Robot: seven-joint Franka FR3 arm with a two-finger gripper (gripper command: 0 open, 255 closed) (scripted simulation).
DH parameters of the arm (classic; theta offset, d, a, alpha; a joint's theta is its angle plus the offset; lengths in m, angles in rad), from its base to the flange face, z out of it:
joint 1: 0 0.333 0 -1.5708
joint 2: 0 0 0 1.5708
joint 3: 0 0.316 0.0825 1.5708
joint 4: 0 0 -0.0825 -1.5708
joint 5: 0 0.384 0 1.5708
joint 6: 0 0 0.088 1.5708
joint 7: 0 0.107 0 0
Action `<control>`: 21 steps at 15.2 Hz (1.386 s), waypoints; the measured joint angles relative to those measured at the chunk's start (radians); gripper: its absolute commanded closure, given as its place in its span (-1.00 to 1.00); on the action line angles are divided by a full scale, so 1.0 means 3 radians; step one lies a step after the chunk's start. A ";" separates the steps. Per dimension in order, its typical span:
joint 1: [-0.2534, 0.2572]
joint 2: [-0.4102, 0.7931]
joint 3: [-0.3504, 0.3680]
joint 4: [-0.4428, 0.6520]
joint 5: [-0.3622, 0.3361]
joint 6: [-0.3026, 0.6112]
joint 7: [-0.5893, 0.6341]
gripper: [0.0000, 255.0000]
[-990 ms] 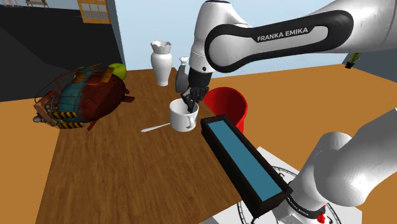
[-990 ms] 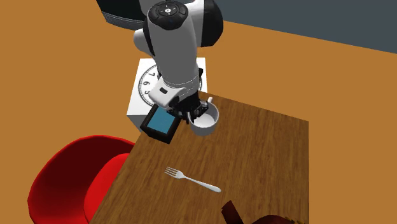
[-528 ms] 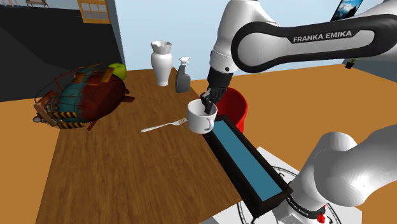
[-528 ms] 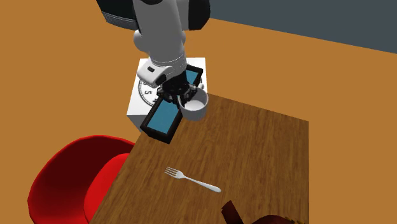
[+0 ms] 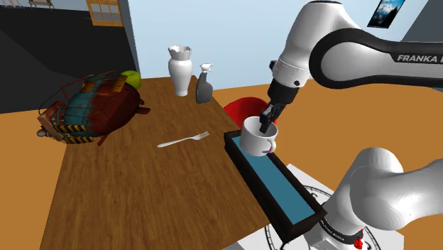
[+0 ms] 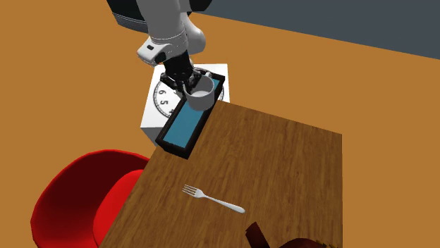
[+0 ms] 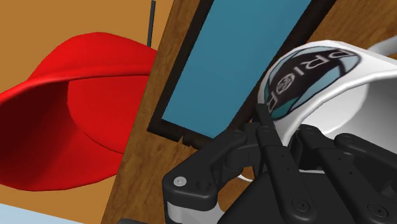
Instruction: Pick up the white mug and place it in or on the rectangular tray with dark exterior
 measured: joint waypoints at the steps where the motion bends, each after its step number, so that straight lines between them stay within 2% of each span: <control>1: -0.0017 -0.0113 -0.0041 -0.0056 -0.0026 -0.0060 -0.0038 1.00; 4: -0.0067 -0.0587 -0.0151 -0.0275 -0.0105 -0.0319 -0.0133 1.00; 6: -0.0078 -0.0767 -0.0173 -0.0401 -0.0121 -0.0377 -0.0151 1.00; 21: -0.0087 -0.0863 -0.0184 -0.1061 -0.0123 0.0183 -0.0191 1.00</control>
